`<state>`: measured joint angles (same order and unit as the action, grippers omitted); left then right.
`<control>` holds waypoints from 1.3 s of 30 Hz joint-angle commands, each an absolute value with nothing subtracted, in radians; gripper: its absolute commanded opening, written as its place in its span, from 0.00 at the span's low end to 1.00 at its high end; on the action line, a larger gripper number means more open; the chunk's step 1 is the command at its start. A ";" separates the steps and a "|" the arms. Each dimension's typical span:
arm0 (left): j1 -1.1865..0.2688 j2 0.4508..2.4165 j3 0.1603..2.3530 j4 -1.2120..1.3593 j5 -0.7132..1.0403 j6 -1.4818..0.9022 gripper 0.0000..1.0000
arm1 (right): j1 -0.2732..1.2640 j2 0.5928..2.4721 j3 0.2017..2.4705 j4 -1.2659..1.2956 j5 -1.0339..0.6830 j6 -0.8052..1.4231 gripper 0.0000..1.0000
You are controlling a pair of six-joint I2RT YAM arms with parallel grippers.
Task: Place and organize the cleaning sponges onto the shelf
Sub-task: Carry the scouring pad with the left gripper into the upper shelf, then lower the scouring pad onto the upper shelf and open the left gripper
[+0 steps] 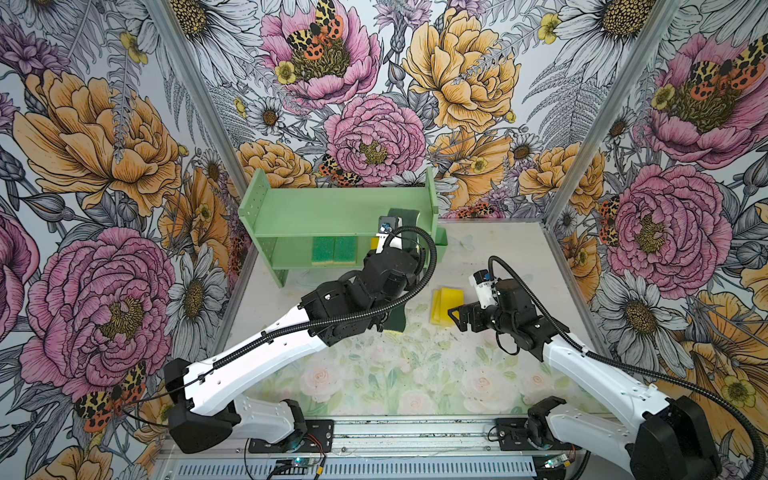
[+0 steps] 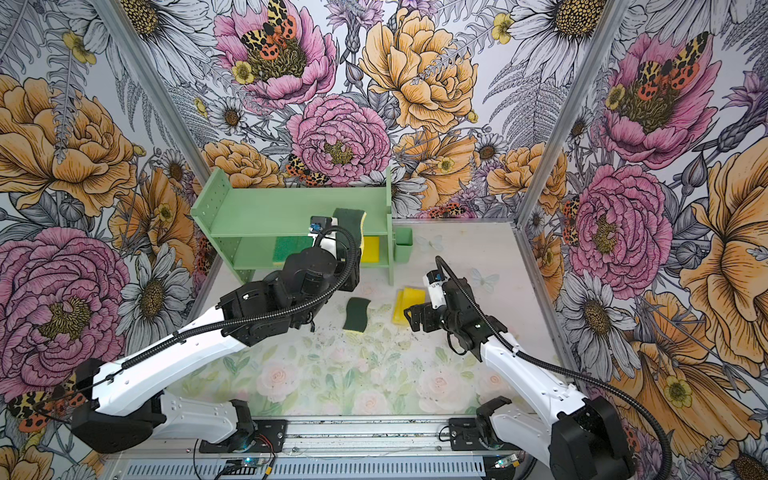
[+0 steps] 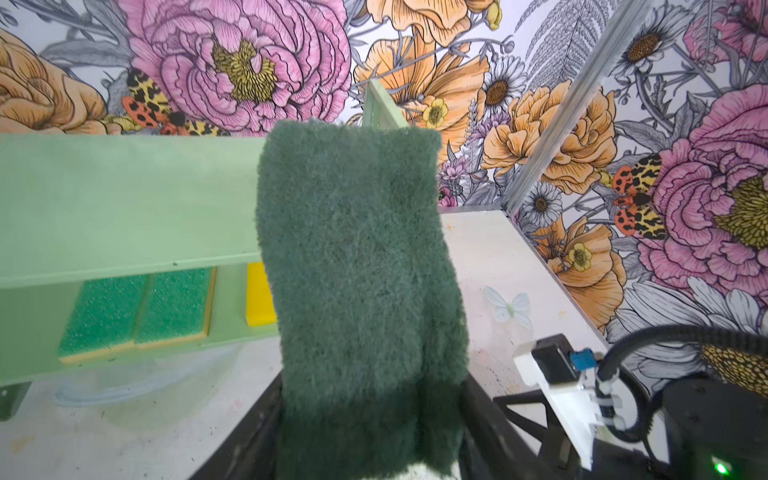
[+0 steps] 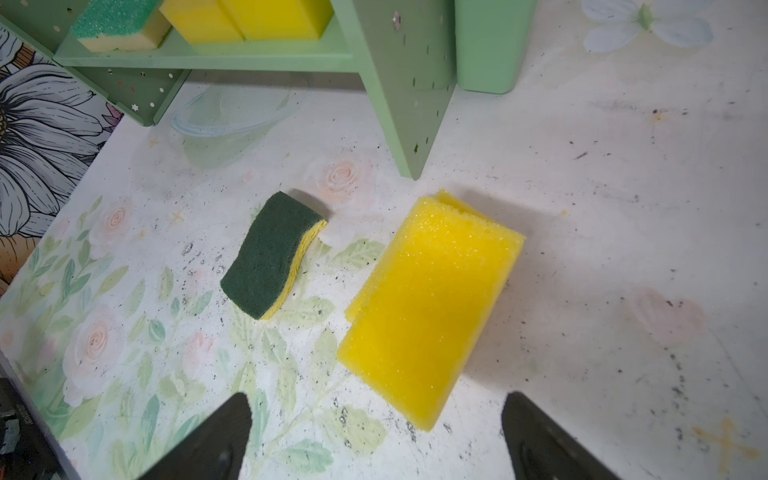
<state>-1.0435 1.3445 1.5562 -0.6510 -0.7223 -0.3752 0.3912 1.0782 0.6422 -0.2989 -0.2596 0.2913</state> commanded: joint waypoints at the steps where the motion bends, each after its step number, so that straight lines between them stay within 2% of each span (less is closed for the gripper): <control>1: -0.993 1.409 1.648 -0.657 -0.720 -0.262 0.60 | 0.388 1.083 0.652 -0.288 -0.263 0.296 0.96; 15: -0.739 1.681 1.914 -0.690 -0.487 -0.226 0.61 | 0.387 1.067 0.654 -0.291 -0.260 0.302 0.96; 22: -0.674 1.847 2.076 -0.817 -0.435 -0.249 0.61 | 0.385 1.062 0.642 -0.294 -0.257 0.317 0.96; 39: -0.616 1.945 2.142 -0.855 -0.367 -0.319 0.60 | 0.385 1.028 0.631 -0.305 -0.250 0.322 0.96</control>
<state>-0.6250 1.9453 2.1056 -0.8539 -0.3912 -0.2905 0.3912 1.0424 0.6384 -0.3038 -0.2588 0.3099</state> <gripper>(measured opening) 0.603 0.962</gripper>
